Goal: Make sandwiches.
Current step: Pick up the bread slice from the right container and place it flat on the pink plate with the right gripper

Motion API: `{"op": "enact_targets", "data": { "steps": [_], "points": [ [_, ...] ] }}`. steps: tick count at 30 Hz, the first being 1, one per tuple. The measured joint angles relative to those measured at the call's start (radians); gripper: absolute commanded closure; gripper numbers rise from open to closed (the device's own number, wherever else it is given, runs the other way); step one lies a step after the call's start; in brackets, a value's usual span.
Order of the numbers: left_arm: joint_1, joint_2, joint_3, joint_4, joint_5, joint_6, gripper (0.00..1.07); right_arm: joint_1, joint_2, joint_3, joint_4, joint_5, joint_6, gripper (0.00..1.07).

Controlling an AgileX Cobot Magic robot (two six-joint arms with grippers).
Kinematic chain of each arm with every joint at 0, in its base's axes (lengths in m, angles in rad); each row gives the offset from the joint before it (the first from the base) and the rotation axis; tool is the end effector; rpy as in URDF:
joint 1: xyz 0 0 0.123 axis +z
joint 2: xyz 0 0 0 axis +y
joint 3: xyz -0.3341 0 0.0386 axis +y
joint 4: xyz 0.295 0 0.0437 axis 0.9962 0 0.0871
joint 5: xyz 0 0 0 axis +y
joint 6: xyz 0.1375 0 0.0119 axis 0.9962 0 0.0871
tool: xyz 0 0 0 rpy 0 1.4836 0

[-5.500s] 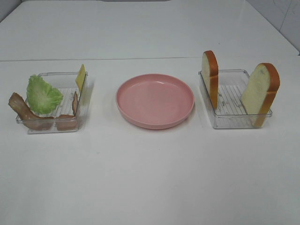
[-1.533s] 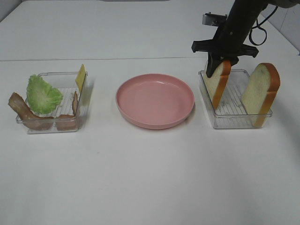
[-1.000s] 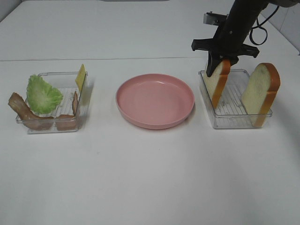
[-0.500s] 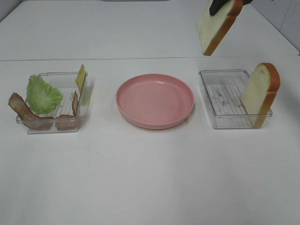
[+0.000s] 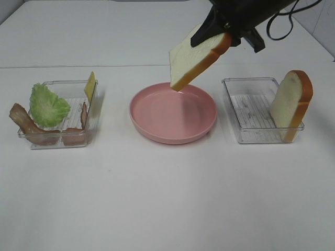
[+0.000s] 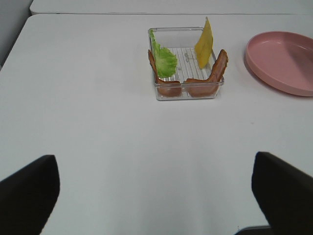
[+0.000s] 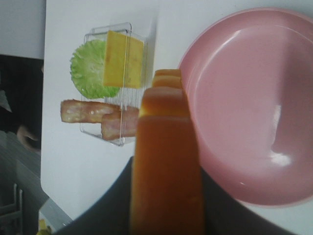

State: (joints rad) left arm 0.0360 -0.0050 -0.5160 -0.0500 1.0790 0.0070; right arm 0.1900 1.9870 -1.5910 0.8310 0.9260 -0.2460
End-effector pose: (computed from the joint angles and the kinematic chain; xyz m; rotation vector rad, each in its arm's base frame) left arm 0.0229 -0.0053 0.2821 -0.0261 2.0406 -0.0328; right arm 0.4910 0.1775 0.2434 -0.0406 2.6263 1.0103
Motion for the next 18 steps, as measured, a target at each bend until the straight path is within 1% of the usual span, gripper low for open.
{"op": "enact_targets", "data": {
  "steps": [2, 3, 5, 6, 7, 9, 12, 14, 15, 17, 18],
  "points": [
    [0.0, 0.0, 0.0, 0.0, 0.0, 0.0, 0.06, 0.002, 0.016, 0.006, 0.025, -0.018, -0.01, 1.07],
    [0.0, 0.0, 0.0, 0.0, 0.0, 0.0, 0.06, 0.006, 0.05, 0.01, 0.06, -0.05, -0.021, 1.07],
    [0.0, 0.0, 0.0, 0.0, 0.0, 0.0, 0.06, 0.012, 0.071, 0.01, 0.074, -0.066, -0.029, 1.07],
    [0.0, 0.0, 0.0, 0.0, 0.0, 0.0, 0.06, 0.029, 0.112, 0.01, 0.102, -0.085, -0.039, 1.07],
    [0.0, 0.0, 0.0, 0.0, 0.0, 0.0, 0.06, 0.029, 0.112, 0.01, 0.102, -0.085, -0.039, 1.07],
    [0.0, 0.0, 0.0, 0.0, 0.0, 0.0, 0.06, 0.058, 0.174, 0.012, 0.131, -0.097, -0.061, 1.07],
    [0.0, 0.0, 0.0, 0.001, 0.0, 0.0, 0.06, 0.072, 0.213, 0.004, 0.137, -0.11, -0.064, 1.07],
    [0.0, 0.0, 0.0, 0.001, 0.0, 0.0, 0.06, 0.084, 0.263, -0.037, 0.144, -0.125, -0.068, 1.07],
    [0.0, 0.0, 0.0, 0.001, 0.0, 0.0, 0.06, 0.084, 0.263, -0.037, 0.144, -0.125, -0.068, 1.07],
    [0.0, 0.0, 0.0, 0.001, 0.0, 0.0, 0.06, 0.089, 0.314, -0.097, 0.145, -0.145, -0.07, 1.07],
    [0.0, 0.0, 0.0, 0.001, 0.0, 0.0, 0.06, 0.089, 0.314, -0.097, 0.145, -0.145, -0.07, 1.07]
  ]
}}
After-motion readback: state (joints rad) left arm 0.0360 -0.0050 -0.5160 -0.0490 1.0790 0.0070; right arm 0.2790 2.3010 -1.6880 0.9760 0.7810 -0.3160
